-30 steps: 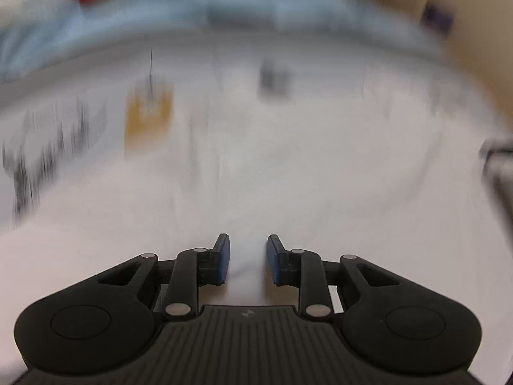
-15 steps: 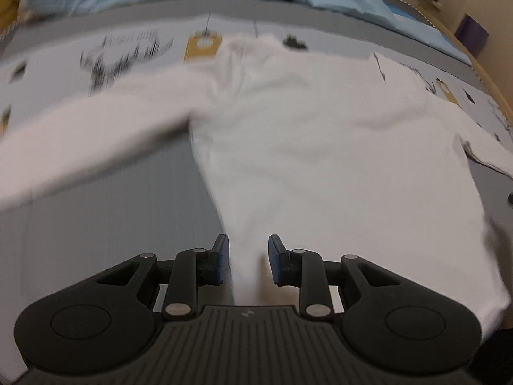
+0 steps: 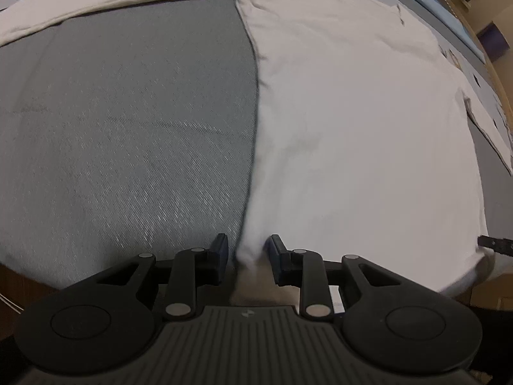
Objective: Fold small clothes
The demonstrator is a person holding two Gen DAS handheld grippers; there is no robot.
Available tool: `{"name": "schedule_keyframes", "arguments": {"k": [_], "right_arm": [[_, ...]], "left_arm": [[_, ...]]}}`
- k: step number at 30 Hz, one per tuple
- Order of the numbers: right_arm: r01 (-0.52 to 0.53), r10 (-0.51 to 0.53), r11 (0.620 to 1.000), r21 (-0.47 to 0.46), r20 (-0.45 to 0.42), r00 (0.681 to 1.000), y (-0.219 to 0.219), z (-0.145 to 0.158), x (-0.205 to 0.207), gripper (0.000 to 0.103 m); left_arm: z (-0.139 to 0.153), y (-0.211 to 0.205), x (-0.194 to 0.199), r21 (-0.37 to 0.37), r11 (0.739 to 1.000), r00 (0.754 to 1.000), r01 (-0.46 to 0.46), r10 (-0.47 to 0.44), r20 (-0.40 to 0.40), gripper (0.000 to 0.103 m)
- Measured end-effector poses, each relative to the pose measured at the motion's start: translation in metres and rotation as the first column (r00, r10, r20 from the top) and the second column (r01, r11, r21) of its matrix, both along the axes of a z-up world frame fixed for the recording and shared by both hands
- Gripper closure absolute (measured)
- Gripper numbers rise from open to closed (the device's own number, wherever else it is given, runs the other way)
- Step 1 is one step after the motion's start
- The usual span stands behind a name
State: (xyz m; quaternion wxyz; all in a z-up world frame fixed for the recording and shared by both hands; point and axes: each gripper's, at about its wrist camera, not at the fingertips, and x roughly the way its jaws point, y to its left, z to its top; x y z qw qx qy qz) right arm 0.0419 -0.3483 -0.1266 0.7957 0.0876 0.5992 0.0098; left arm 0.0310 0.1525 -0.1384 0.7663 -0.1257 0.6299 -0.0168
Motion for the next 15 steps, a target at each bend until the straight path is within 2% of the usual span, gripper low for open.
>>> {"name": "schedule_keyframes", "arguments": {"k": [1,2,3,5,8,9,11,13,15], "right_arm": [[0.002,-0.002,1.0,0.008,-0.004,1.0,0.001,0.0,-0.003,0.053],[0.005,-0.005,1.0,0.016,-0.011,1.0,0.002,0.0,-0.005,0.068],[0.006,-0.006,1.0,0.016,-0.012,1.0,0.003,0.001,-0.008,0.095],[0.027,-0.028,0.998,0.05,0.021,0.999,0.003,0.011,-0.013,0.096],[0.051,-0.062,0.995,0.083,0.137,0.989,0.003,0.044,-0.028,0.096],[0.053,-0.063,0.996,0.075,0.131,0.989,0.003,0.045,-0.031,0.096],[0.073,-0.074,0.997,0.032,0.032,0.997,0.001,0.025,-0.034,0.096],[0.086,-0.086,0.996,-0.003,-0.064,0.994,0.001,0.005,-0.033,0.096],[0.07,-0.073,0.997,-0.045,-0.066,0.995,0.007,0.006,-0.033,0.095]], "left_arm": [[0.0,-0.003,-0.002,-0.007,1.0,1.0,0.017,-0.017,-0.006,0.084],[-0.001,-0.007,-0.003,-0.007,0.999,0.999,0.048,-0.048,-0.009,0.097],[0.002,-0.011,-0.004,0.004,0.997,0.997,0.073,-0.073,-0.001,0.097],[0.016,-0.009,-0.007,0.029,0.998,0.997,0.055,-0.057,0.043,0.098],[0.038,0.002,-0.013,0.018,1.0,0.996,-0.002,0.001,0.092,0.098],[0.037,0.004,-0.014,0.033,0.999,0.997,-0.004,0.002,0.078,0.098],[0.021,0.002,-0.016,0.098,0.995,1.0,0.014,-0.016,0.01,0.098],[0.008,-0.003,-0.016,0.107,0.994,0.999,0.029,-0.024,-0.049,0.097],[0.014,-0.01,-0.018,0.124,0.991,0.999,0.049,-0.046,-0.024,0.094]]}}
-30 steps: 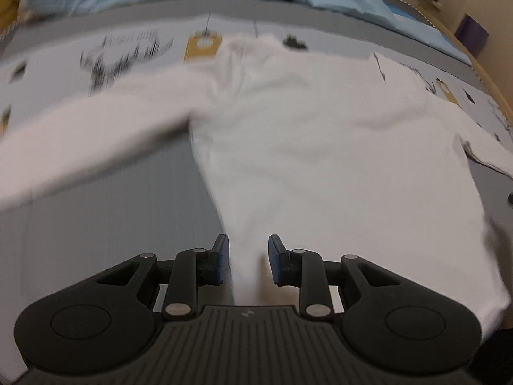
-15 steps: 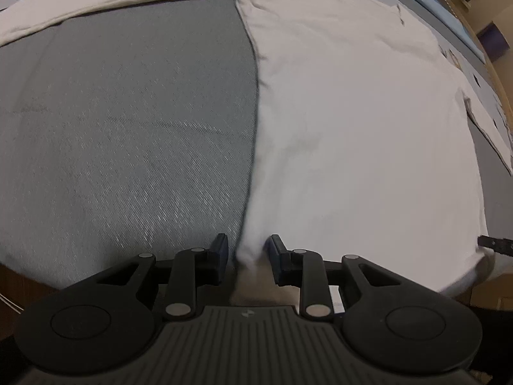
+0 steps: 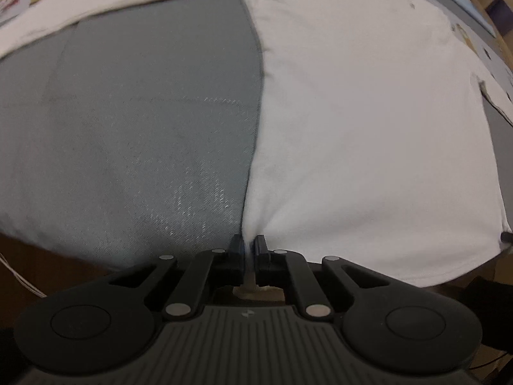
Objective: Fold small clothes
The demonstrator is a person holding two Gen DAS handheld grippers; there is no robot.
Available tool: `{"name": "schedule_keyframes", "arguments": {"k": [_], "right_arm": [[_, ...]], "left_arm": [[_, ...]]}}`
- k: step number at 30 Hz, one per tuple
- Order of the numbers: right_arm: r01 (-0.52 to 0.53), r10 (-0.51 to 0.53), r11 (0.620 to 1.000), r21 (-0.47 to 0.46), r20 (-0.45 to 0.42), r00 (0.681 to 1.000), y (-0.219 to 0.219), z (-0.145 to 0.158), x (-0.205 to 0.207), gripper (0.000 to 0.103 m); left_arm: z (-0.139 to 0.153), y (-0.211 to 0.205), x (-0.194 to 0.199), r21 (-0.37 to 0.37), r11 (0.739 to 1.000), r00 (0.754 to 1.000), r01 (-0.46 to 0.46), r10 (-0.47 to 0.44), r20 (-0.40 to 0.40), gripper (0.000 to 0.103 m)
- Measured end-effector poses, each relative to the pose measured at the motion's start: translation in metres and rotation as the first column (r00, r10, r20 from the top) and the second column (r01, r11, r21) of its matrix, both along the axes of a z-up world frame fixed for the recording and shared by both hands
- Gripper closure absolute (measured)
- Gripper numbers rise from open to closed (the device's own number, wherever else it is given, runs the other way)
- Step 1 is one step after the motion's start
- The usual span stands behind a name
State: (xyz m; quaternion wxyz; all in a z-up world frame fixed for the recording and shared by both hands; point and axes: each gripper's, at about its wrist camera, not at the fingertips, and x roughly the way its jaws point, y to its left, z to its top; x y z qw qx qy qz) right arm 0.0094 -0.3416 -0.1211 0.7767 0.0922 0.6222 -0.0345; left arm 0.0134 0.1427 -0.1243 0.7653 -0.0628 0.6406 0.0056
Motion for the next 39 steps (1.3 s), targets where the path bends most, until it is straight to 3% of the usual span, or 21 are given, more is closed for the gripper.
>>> {"name": "schedule_keyframes", "arguments": {"k": [2,3,5,7,8,10,11,12,14,16,20,22,26,28,30,33,34,35,37,39], "right_arm": [[-0.014,0.02,0.996,-0.089,0.064,0.998,0.007,0.014,-0.001,0.094],[-0.016,0.031,0.991,-0.133,0.114,0.993,0.01,0.023,-0.002,0.089],[-0.025,0.052,0.992,-0.126,0.219,0.974,0.015,0.039,-0.003,0.087],[-0.064,0.08,0.996,-0.07,0.259,0.963,0.022,0.042,-0.003,0.087],[-0.093,0.098,0.995,-0.034,0.245,0.965,0.027,0.036,-0.002,0.084],[-0.145,0.141,0.989,0.032,0.117,0.983,0.038,0.011,-0.002,0.072],[-0.159,0.158,0.987,0.033,0.03,0.987,0.043,-0.005,-0.001,0.071],[-0.176,0.176,0.984,0.003,0.016,0.984,0.049,-0.012,-0.002,0.07],[-0.206,0.208,0.978,-0.041,0.064,0.976,0.06,-0.001,-0.001,0.07],[-0.212,0.215,0.977,-0.036,0.164,0.963,0.065,0.016,0.0,0.07],[-0.18,0.177,0.983,-0.018,0.309,0.934,0.069,0.038,0.002,0.07],[-0.155,0.146,0.988,-0.003,0.358,0.922,0.062,0.045,0.009,0.07],[-0.109,0.089,0.994,0.016,0.47,0.878,0.053,0.063,0.02,0.07],[-0.091,0.065,0.996,0.023,0.532,0.845,0.046,0.08,0.032,0.07],[-0.081,0.047,0.996,0.033,0.58,0.814,0.039,0.093,0.042,0.07],[-0.08,0.04,0.996,0.034,0.642,0.766,0.039,0.122,0.056,0.07],[-0.08,0.037,0.996,0.035,0.66,0.75,0.039,0.131,0.061,0.07],[-0.082,0.036,0.996,0.036,0.676,0.736,0.04,0.14,0.066,0.07],[-0.098,0.05,0.995,0.028,0.703,0.709,0.041,0.16,0.08,0.07],[-0.128,0.085,0.992,0.004,0.725,0.684,0.05,0.174,0.104,0.07]], "left_arm": [[0.016,-0.008,0.0,0.079,0.996,0.995,0.042,-0.049,0.085,0.094],[0.023,-0.011,0.0,0.099,0.994,0.99,0.052,-0.064,0.128,0.093],[0.029,-0.015,0.002,0.058,0.996,0.983,0.063,-0.072,0.169,0.093],[0.021,-0.02,0.005,0.007,0.997,0.986,0.083,-0.083,0.144,0.093],[0.011,-0.023,0.007,0.013,0.995,0.99,0.099,-0.1,0.101,0.093],[-0.017,-0.038,0.008,0.073,0.985,0.988,0.157,-0.156,-0.022,0.092],[-0.018,-0.042,0.006,0.094,0.979,0.984,0.178,-0.178,-0.016,0.092],[-0.014,-0.046,0.009,0.105,0.977,0.983,0.184,-0.185,-0.004,0.091],[0.006,-0.047,0.011,0.091,0.983,0.982,0.159,-0.167,0.091,0.087],[0.029,-0.045,0.016,0.095,0.988,0.97,0.124,-0.141,0.2,0.084],[0.076,-0.032,0.031,0.095,0.995,0.917,0.04,-0.074,0.391,0.077],[0.101,-0.025,0.045,0.078,0.997,0.877,0.028,-0.062,0.477,0.077],[0.144,0.006,0.082,0.093,0.994,0.771,0.059,-0.104,0.628,0.073],[0.151,0.031,0.094,0.126,0.99,0.728,0.057,-0.128,0.673,0.071],[0.144,0.067,0.099,0.151,0.988,0.706,0.019,-0.121,0.698,0.071],[0.111,0.123,0.106,0.145,0.986,0.717,-0.086,-0.04,0.696,0.073],[0.098,0.14,0.111,0.143,0.983,0.749,-0.111,-0.012,0.663,0.076],[0.087,0.152,0.111,0.156,0.98,0.764,-0.128,-0.003,0.645,0.081],[0.075,0.175,0.11,0.191,0.967,0.759,-0.17,0.005,0.651,0.081],[0.063,0.199,0.117,0.186,0.963,0.774,-0.197,0.036,0.632,0.081]]}}
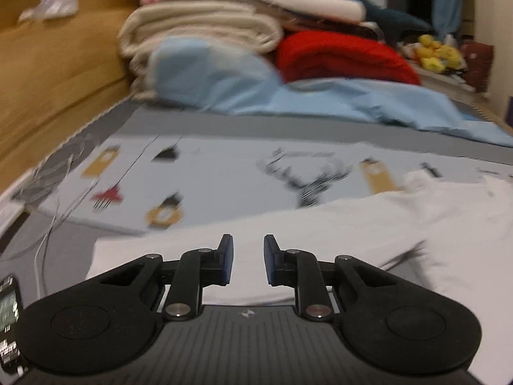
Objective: Fold small clothes
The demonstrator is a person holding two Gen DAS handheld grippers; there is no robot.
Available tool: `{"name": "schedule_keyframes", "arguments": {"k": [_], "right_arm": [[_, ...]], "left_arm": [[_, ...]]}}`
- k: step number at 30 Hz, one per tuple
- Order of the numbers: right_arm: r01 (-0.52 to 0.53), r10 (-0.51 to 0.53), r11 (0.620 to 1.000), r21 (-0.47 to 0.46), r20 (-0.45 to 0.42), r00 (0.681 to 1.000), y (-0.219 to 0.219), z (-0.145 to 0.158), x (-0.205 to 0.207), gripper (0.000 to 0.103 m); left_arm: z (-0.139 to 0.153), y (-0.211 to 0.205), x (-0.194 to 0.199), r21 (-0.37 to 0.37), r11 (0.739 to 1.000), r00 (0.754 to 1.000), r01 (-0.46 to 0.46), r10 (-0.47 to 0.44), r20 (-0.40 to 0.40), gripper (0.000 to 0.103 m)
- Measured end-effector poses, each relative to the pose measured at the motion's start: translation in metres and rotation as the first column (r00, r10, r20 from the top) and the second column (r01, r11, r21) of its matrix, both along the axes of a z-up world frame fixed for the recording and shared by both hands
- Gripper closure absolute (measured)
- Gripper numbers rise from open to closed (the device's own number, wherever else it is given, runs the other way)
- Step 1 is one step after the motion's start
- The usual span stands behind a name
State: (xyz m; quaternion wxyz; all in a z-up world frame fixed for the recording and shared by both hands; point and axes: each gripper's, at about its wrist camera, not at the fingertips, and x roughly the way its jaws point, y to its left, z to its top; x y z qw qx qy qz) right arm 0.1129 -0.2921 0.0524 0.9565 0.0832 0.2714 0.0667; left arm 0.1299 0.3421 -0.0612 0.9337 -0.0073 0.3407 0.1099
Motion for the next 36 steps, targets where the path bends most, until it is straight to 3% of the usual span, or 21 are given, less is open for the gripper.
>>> {"name": "schedule_keyframes", "arguments": {"k": [3,6,11,16,20,23,26,32,36], "right_arm": [[-0.036,0.038,0.999,-0.03,0.043,0.998,0.013,0.009,0.034,0.07],[-0.044,0.046,0.999,-0.033,0.06,0.997,0.027,-0.005,0.064,0.07],[-0.053,0.053,0.999,0.01,-0.077,0.996,0.046,-0.048,0.091,0.07],[-0.099,0.097,0.995,-0.021,-0.086,0.992,0.062,-0.058,0.102,0.07],[-0.095,0.093,0.995,-0.013,-0.115,0.989,0.064,-0.067,0.109,0.07],[-0.1,0.096,0.995,-0.019,-0.129,0.987,0.066,-0.072,0.109,0.07],[-0.11,0.106,0.994,-0.018,-0.133,0.985,0.068,-0.073,0.108,0.07],[-0.116,0.113,0.993,-0.018,-0.139,0.984,0.069,-0.073,0.103,0.07],[-0.101,0.096,0.994,-0.03,-0.151,0.984,0.067,-0.07,0.103,0.07]], "left_arm": [[-0.019,0.028,-0.003,0.007,0.999,0.998,-0.034,0.034,-0.049,0.081],[-0.032,0.062,-0.013,-0.02,0.996,0.993,-0.092,0.09,-0.072,0.079],[-0.044,0.113,-0.028,-0.053,0.973,0.971,-0.225,0.22,-0.091,0.073],[-0.063,0.147,-0.026,-0.079,0.934,0.931,-0.348,0.335,-0.146,0.065],[-0.075,0.161,-0.022,-0.115,0.906,0.905,-0.407,0.383,-0.184,0.065],[-0.075,0.161,-0.017,-0.129,0.897,0.9,-0.422,0.398,-0.177,0.069],[-0.073,0.153,-0.009,-0.123,0.899,0.9,-0.42,0.395,-0.183,0.096],[-0.043,0.117,0.008,0.013,0.911,0.904,-0.413,0.412,-0.117,0.097],[0.004,0.065,0.026,0.022,0.934,0.933,-0.358,0.358,-0.035,0.097]]}}
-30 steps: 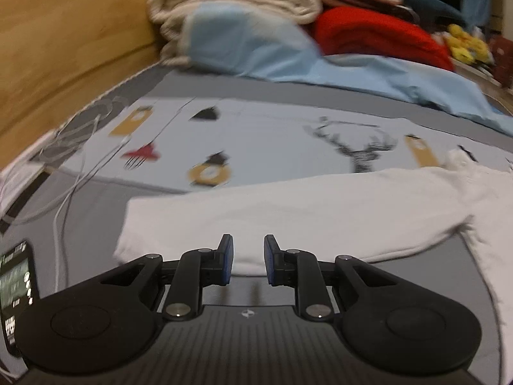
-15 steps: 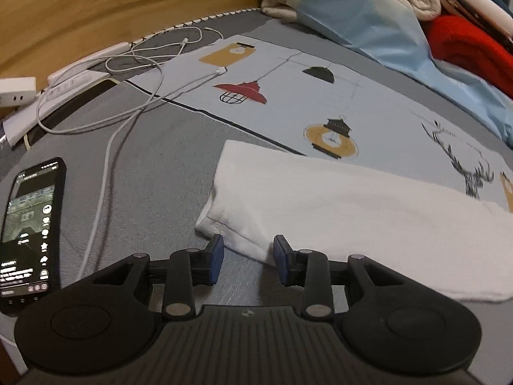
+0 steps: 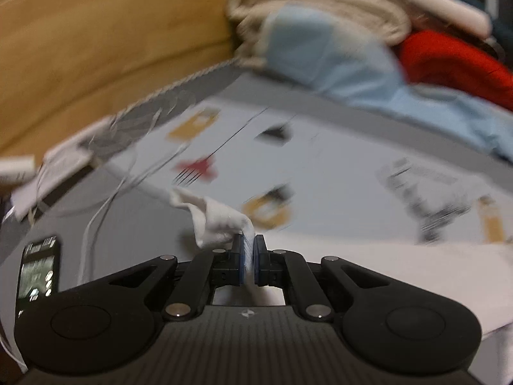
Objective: Fold small clothes
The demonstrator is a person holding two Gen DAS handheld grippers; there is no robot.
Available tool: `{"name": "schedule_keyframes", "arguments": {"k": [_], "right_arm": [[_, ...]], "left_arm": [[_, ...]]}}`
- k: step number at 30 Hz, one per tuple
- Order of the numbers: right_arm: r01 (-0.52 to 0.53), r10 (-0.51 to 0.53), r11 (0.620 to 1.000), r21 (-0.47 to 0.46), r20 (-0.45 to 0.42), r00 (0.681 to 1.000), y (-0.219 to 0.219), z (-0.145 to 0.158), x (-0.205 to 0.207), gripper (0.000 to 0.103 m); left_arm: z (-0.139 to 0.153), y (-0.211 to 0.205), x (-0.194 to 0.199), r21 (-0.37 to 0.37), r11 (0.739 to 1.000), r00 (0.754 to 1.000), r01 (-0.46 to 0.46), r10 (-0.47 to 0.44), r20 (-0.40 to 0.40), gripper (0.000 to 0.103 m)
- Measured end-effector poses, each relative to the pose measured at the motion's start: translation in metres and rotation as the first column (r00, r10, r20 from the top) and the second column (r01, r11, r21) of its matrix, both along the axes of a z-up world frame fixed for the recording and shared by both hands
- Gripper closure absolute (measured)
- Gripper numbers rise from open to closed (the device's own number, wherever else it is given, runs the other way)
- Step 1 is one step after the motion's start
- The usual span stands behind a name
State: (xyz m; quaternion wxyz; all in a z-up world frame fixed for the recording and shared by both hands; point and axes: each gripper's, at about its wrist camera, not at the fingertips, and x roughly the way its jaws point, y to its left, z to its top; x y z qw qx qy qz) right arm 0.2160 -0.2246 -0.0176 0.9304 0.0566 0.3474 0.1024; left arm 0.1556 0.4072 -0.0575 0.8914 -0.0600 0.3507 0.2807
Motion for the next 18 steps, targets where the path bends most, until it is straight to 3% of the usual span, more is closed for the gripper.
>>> {"name": "schedule_keyframes", "arguments": {"k": [4,7,10,12,13,15,16,18], "right_arm": [[0.032,-0.03,0.999,0.025,-0.056,0.998,-0.005,-0.002,0.004,0.07],[0.053,-0.048,0.997,0.059,-0.09,0.995,-0.009,0.0,0.006,0.07],[0.063,-0.054,0.994,0.093,-0.095,0.994,-0.014,0.003,0.005,0.07],[0.08,-0.069,0.991,0.104,-0.104,0.992,-0.019,0.001,0.005,0.07],[0.087,-0.075,0.99,0.11,-0.111,0.991,-0.023,0.0,0.005,0.07],[0.111,-0.095,0.986,0.121,-0.134,0.986,-0.031,-0.006,0.006,0.07],[0.122,-0.104,0.984,0.127,-0.146,0.984,-0.036,-0.008,0.007,0.07],[0.144,-0.119,0.98,0.139,-0.172,0.978,-0.044,-0.015,0.009,0.07]], "left_arm": [[0.057,-0.087,0.019,-0.027,0.992,0.989,0.122,-0.119,0.09,0.098],[0.087,-0.173,0.029,-0.037,0.959,0.949,0.281,-0.272,0.157,0.098],[0.098,-0.268,0.038,-0.049,0.894,0.878,0.446,-0.426,0.216,0.098],[0.095,-0.324,0.046,-0.113,0.839,0.832,0.532,-0.493,0.255,0.096],[0.091,-0.344,0.051,-0.168,0.801,0.807,0.575,-0.522,0.274,0.094],[0.074,-0.379,0.064,-0.296,0.69,0.751,0.66,-0.594,0.29,0.081],[0.067,-0.39,0.068,-0.312,0.673,0.742,0.671,-0.613,0.272,0.081],[0.061,-0.397,0.073,-0.274,0.705,0.757,0.654,-0.61,0.234,0.081]]}}
